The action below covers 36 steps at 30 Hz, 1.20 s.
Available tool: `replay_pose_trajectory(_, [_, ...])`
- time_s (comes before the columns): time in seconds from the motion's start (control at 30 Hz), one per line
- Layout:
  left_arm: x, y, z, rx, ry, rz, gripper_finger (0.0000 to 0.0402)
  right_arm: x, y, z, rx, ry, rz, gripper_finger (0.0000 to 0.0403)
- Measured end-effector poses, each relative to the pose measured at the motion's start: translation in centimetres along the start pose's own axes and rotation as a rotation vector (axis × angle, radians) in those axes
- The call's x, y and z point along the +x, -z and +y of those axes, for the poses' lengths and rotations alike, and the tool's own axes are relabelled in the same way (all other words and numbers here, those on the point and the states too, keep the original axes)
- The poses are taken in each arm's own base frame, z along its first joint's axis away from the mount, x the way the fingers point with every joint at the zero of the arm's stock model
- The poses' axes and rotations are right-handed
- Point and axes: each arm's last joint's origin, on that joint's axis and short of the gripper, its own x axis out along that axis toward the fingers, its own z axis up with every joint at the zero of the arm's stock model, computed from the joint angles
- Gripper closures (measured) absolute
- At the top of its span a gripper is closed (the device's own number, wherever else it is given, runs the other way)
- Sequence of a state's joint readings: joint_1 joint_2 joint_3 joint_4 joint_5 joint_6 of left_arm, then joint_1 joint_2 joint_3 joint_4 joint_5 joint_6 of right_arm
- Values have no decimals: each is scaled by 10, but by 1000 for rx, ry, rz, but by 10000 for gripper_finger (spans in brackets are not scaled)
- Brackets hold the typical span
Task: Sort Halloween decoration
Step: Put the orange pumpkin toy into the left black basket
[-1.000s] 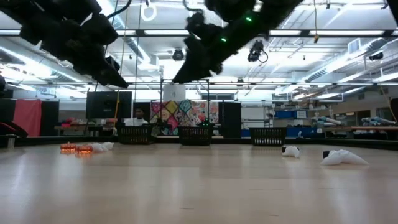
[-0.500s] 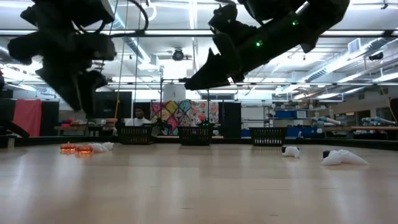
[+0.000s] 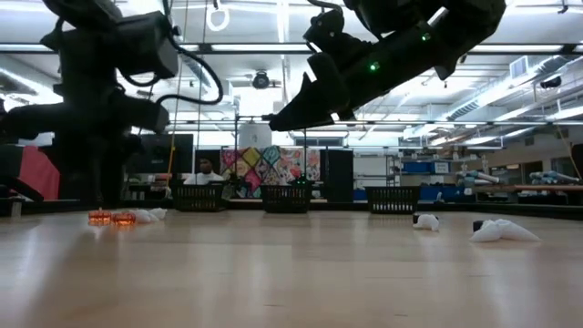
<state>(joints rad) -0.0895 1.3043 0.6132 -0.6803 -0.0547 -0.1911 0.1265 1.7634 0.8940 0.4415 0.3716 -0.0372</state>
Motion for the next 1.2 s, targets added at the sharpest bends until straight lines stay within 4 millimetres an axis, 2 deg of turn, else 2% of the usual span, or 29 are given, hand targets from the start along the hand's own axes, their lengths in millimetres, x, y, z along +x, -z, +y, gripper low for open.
replay_pose_trajectory(0.4, [15, -1, -5, 62, -21, 68, 200, 0, 2, 0, -8, -1, 23, 237])
replay_pose_trajectory(0.9, [15, -1, -7, 59, -44, 58, 316, 1, 5, -4, 6, 10, 47, 237])
replay_pose_trajectory(1.03, [14, -3, -7, 59, -43, 67, 333, 1, 5, -4, 6, 9, 47, 237])
replay_pose_trajectory(1.2, [8, -9, -9, 59, -18, 59, 337, 1, 5, -4, 6, 10, 47, 237])
